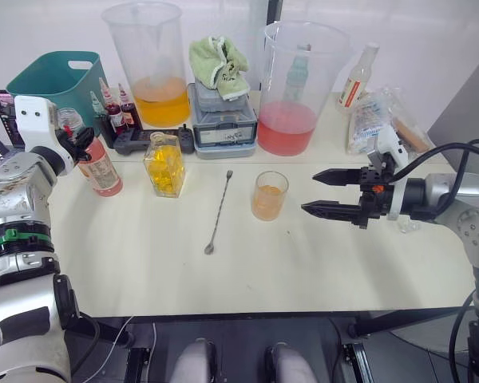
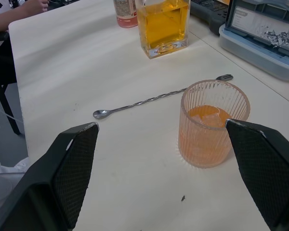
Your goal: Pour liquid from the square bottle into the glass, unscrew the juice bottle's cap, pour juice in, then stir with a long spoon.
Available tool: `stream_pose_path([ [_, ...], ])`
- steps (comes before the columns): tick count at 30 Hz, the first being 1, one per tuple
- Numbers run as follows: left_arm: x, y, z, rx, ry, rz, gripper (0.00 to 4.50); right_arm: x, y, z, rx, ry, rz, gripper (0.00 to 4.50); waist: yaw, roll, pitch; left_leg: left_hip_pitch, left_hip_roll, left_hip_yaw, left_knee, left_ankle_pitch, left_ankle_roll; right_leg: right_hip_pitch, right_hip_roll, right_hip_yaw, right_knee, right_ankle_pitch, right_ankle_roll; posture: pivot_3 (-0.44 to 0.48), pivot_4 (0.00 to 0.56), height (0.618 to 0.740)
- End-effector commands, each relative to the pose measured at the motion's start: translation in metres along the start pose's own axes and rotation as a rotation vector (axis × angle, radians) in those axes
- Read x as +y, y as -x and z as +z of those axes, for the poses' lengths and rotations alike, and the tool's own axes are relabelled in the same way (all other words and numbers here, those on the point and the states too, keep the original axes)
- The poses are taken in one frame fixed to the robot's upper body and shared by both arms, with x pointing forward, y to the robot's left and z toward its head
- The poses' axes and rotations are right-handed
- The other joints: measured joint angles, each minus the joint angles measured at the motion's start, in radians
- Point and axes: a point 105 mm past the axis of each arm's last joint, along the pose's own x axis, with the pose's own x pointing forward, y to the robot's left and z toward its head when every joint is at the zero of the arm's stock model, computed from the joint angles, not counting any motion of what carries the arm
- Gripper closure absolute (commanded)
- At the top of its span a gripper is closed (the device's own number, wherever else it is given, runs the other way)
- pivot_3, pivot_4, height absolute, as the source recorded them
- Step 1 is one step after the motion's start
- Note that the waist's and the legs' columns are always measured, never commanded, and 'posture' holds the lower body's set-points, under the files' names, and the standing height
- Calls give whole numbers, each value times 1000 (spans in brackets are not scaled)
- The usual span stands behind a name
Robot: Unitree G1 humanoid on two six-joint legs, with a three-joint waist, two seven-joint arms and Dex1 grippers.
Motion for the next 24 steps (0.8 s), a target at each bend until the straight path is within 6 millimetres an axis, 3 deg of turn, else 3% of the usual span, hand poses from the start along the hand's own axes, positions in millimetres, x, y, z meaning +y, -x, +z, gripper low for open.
stream_pose_path([
  [1,7,6,19,-58,-15,21,1013,1,5,12,-29,42,-2,0,0,0,0,0,0,0,0,0,0,0,0,0,0,0,0,0,150,740],
  [4,7,7,24,-73,-16,24,14,0,4,12,-29,43,-2,0,1,0,0,0,0,0,0,0,0,0,0,0,0,0,0,0,150,740],
  [10,7,11,40,-128,-17,27,14,0,3,12,-33,44,3,0,1,0,0,0,0,0,0,0,0,0,0,0,0,0,0,0,150,740],
  [14,7,16,65,-216,-27,28,14,-2,3,13,-36,44,4,0,1,0,0,0,0,0,0,0,0,0,0,0,0,0,0,0,150,740],
  [20,6,33,132,-461,-24,21,14,-3,2,13,-42,46,6,0,1,0,0,0,0,0,0,0,0,0,0,0,0,0,0,0,150,740],
  [24,-11,43,168,-558,-3,-81,14,-4,1,14,-50,49,6,0,1,0,0,0,0,0,0,0,0,0,0,0,0,0,0,0,150,740],
])
